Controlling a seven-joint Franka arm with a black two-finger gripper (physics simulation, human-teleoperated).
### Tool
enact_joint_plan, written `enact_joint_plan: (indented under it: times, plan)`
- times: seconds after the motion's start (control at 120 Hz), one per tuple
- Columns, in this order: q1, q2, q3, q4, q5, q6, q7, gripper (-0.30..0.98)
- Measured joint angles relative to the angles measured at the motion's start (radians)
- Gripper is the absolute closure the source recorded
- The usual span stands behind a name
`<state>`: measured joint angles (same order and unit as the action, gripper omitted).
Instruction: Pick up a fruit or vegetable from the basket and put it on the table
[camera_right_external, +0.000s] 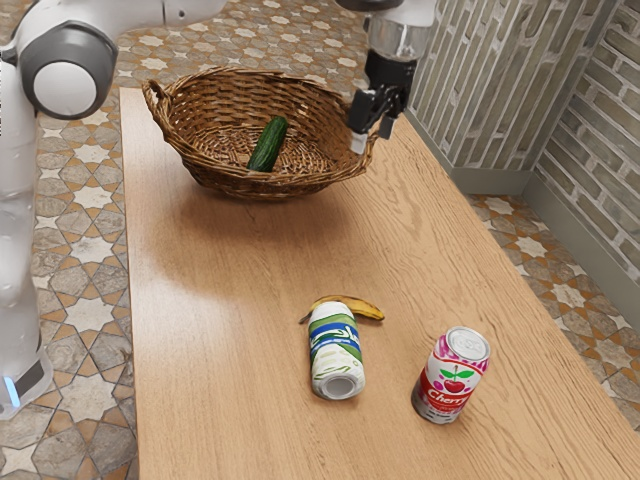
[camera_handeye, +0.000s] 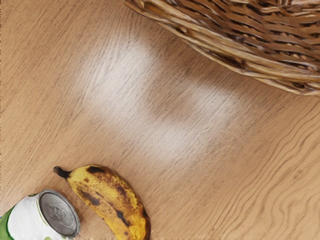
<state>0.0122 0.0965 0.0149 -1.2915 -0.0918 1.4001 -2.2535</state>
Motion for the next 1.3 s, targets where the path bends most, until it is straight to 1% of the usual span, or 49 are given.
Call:
enact_joint_plan:
  times: [0.075, 0.142, 0.225, 0.3, 0.4, 0.475, 0.525, 0.567, 0.608, 0.708, 0.825, 0.967, 1.133, 1.3]
  plan:
    - [0.016, 0.004, 0.007, 0.001, -0.011, 0.000, -0.004, 0.00]
    - [0.061, -0.018, 0.005, 0.000, -0.024, -0.001, 0.022, 0.00]
    - [0.079, -0.051, 0.005, 0.000, -0.034, -0.014, 0.102, 0.00]
    - [0.072, -0.057, 0.006, 0.002, -0.032, -0.023, 0.200, 0.00]
    - [0.034, -0.056, 0.033, -0.002, 0.015, -0.028, 0.393, 0.00]
    - [0.022, -0.072, 0.044, -0.048, 0.112, -0.021, 0.529, 0.00]
    - [0.017, -0.138, 0.047, -0.132, 0.157, -0.006, 0.610, 0.00]
    - [0.005, -0.225, 0.062, -0.244, 0.189, 0.023, 0.675, 0.00]
    - [0.022, -0.276, 0.076, -0.318, 0.224, 0.050, 0.739, 0.00]
    - [0.061, -0.304, 0.106, -0.447, 0.303, 0.124, 0.894, 0.00]
    - [0.104, -0.335, 0.112, -0.541, 0.347, 0.207, 1.055, 0.00]
    - [0.117, -0.362, 0.112, -0.610, 0.362, 0.270, 1.222, 0.00]
    - [0.139, -0.353, 0.112, -0.623, 0.361, 0.320, 1.374, 0.00]
    - [0.158, -0.344, 0.114, -0.622, 0.264, 0.351, 1.445, 0.00]
